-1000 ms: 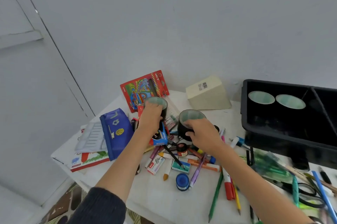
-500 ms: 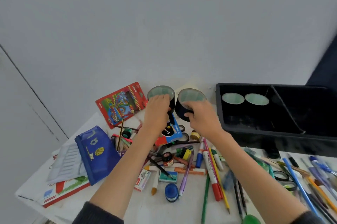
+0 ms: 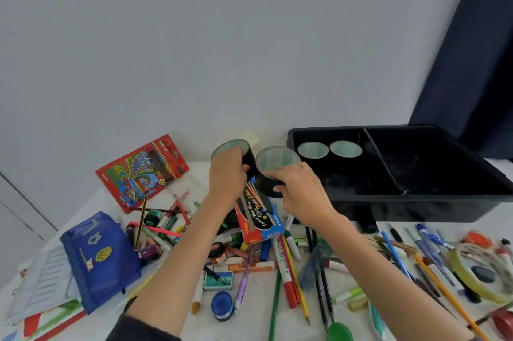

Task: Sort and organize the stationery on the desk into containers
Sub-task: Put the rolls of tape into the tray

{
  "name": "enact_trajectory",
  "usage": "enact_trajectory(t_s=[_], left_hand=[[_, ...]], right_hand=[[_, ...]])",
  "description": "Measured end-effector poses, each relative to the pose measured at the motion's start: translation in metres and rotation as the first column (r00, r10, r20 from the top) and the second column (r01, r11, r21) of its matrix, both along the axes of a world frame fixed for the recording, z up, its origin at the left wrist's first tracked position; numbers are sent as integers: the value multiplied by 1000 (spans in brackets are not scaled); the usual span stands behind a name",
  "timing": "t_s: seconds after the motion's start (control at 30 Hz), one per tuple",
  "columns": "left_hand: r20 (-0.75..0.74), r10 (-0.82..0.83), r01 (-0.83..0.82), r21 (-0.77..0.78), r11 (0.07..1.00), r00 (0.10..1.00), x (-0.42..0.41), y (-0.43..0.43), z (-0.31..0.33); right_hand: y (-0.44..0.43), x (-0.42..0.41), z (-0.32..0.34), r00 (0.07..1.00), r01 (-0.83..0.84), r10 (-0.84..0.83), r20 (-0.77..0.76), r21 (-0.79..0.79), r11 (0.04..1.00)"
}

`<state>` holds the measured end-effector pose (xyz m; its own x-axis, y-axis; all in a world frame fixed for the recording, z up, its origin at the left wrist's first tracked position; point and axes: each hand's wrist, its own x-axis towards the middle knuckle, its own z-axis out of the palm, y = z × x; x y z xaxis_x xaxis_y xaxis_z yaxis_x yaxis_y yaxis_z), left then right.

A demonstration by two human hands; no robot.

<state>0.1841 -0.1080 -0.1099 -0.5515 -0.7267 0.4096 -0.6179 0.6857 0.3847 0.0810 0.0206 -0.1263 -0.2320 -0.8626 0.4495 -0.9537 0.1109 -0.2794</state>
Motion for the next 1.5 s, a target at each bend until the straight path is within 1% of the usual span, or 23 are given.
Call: enact_trajectory(t_s=[0.13,0.23,0.3,0.4,0.53,0.6,0.67,0.73,0.8,0.97,1.13,1.23,1.37,1.43,1.5], left_hand=[[-13,-37,37,-20,999,999,-8,8,10],[-11,-108,108,-18,994,994,-24,18,18],[-9,-167,167,-7,986,986,-38,27,20],[-2,-265,265,39,963,964,-63,39,18],[19,-394,389,117,914,919,-97,53,3],[47,-425,416,136,899,904,-111,57,-6],[98,-435,424,113,898,895,-121,59,-14],[140,-438,426,111,898,888,-129,58,-21],[170,-444,424,145,894,880,-134,55,-31],[236,-428,385,209,899,872,-143,49,-49],[265,-422,360,253,898,867,-153,44,-57],[330,-416,364,209,908,848,-158,43,-58],[476,-396,384,127,915,785,-165,43,-61],[553,-375,389,97,916,744,-167,45,-61],[597,-351,388,70,919,721,-168,47,-62]], right_hand=[[9,-12,8,995,93,-90,39,-55,994],[18,-29,15,981,191,-187,61,-79,978],[25,-46,15,963,258,-247,110,-94,962],[38,-72,14,933,327,-314,175,-53,943],[57,-104,9,887,400,-405,224,70,914],[62,-117,2,878,396,-414,240,122,910],[66,-127,-2,876,374,-408,259,170,912],[67,-134,-5,883,366,-415,219,231,901],[65,-141,-10,900,343,-398,177,275,898],[52,-155,-18,925,278,-356,130,406,871],[37,-163,-21,944,269,-327,51,456,848],[28,-168,-28,932,288,-356,63,467,836],[23,-169,-34,919,311,-390,55,506,804],[22,-168,-38,922,286,-382,66,549,785],[21,-168,-38,932,275,-360,37,576,770]])
